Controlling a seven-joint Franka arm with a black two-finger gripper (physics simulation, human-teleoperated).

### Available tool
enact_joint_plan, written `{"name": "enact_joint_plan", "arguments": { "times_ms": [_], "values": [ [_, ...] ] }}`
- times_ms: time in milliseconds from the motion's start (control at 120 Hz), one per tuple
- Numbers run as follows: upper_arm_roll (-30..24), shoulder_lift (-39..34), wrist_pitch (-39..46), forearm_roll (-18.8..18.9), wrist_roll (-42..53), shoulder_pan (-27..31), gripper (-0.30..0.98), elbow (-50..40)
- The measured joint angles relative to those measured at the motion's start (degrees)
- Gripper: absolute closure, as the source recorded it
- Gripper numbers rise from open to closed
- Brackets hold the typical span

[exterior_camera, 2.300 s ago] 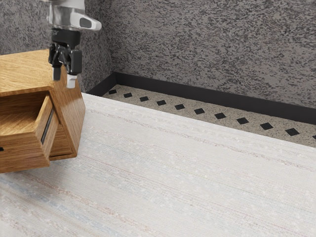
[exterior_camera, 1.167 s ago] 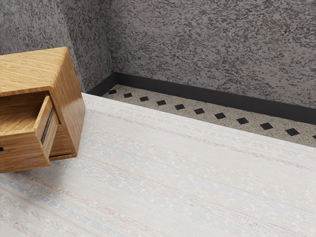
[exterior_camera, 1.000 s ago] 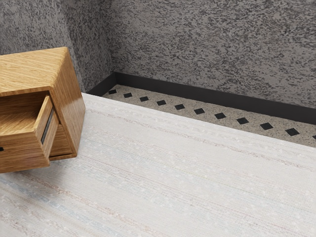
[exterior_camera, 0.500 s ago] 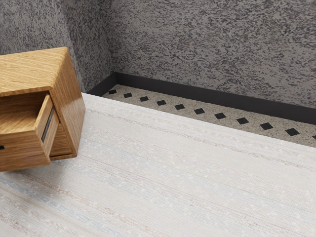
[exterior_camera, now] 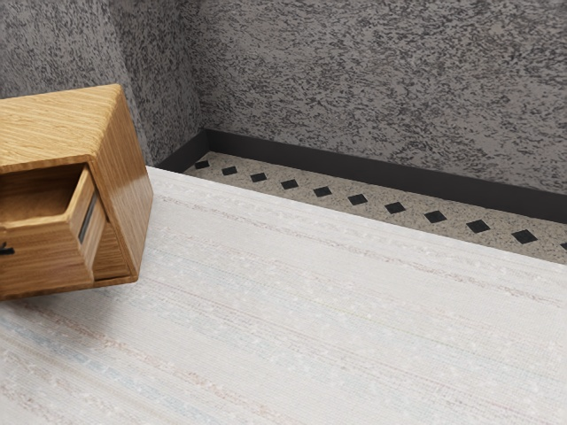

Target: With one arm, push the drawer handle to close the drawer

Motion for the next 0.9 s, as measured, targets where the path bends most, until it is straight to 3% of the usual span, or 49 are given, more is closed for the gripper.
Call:
{"name": "enact_joint_plan", "arguments": {
  "times_ms": [900],
  "values": [
    [0.0,14.9,4.0,2.7,-0.5,-0.7,0.79,11.6]
  ]
}}
